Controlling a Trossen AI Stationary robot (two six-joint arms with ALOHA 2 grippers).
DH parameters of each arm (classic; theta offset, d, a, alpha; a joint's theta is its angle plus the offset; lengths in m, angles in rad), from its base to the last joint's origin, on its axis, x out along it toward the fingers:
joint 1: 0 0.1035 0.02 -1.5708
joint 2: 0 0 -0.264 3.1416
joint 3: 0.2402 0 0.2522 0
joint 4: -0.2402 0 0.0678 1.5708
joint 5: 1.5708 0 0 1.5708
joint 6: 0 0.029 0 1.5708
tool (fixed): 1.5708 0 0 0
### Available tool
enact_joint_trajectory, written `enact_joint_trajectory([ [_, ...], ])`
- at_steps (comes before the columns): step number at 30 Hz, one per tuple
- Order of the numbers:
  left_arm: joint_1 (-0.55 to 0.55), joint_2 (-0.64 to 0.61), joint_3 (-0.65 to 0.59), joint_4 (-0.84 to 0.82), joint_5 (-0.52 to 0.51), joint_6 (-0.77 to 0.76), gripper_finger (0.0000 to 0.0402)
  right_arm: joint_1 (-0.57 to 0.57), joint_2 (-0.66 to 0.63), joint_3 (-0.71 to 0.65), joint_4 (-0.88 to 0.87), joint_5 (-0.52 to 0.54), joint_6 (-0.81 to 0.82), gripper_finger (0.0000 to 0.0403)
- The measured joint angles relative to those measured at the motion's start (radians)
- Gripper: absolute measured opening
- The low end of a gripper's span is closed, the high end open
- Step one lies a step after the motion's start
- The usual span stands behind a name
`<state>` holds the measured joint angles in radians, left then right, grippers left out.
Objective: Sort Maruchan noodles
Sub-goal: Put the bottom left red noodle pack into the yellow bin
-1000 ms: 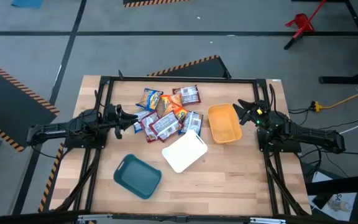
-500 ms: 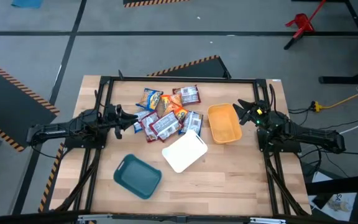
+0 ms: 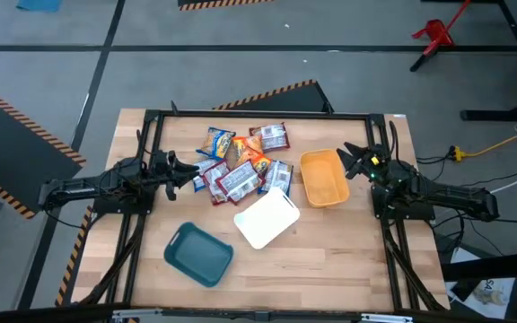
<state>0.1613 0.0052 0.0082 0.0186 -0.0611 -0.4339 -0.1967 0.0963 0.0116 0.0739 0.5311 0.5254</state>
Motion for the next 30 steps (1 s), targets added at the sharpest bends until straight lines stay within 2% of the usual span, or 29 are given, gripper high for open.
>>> enact_joint_trajectory([
  [9,0.000,0.000,0.000,0.000,0.000,0.000,0.0105,0.000,-0.001,0.000,0.001,-0.004,0.004,0.0294],
  [15,0.000,0.000,0.000,0.003,-0.003,-0.032,0.0105,0.000,0.000,0.000,0.004,-0.175,0.311,0.0294],
  [20,0.000,0.000,0.000,0.065,-0.018,-0.167,0.0105,0.000,0.000,0.000,0.008,-0.165,0.444,0.0294],
  [27,0.000,0.000,0.000,0.141,-0.203,-0.098,0.0105,0.000,0.000,0.000,0.004,-0.101,0.499,0.0294],
  [30,0.000,0.000,0.000,0.159,-0.249,-0.090,0.0105,0.000,0.000,0.000,0.004,-0.077,0.499,0.0294],
])
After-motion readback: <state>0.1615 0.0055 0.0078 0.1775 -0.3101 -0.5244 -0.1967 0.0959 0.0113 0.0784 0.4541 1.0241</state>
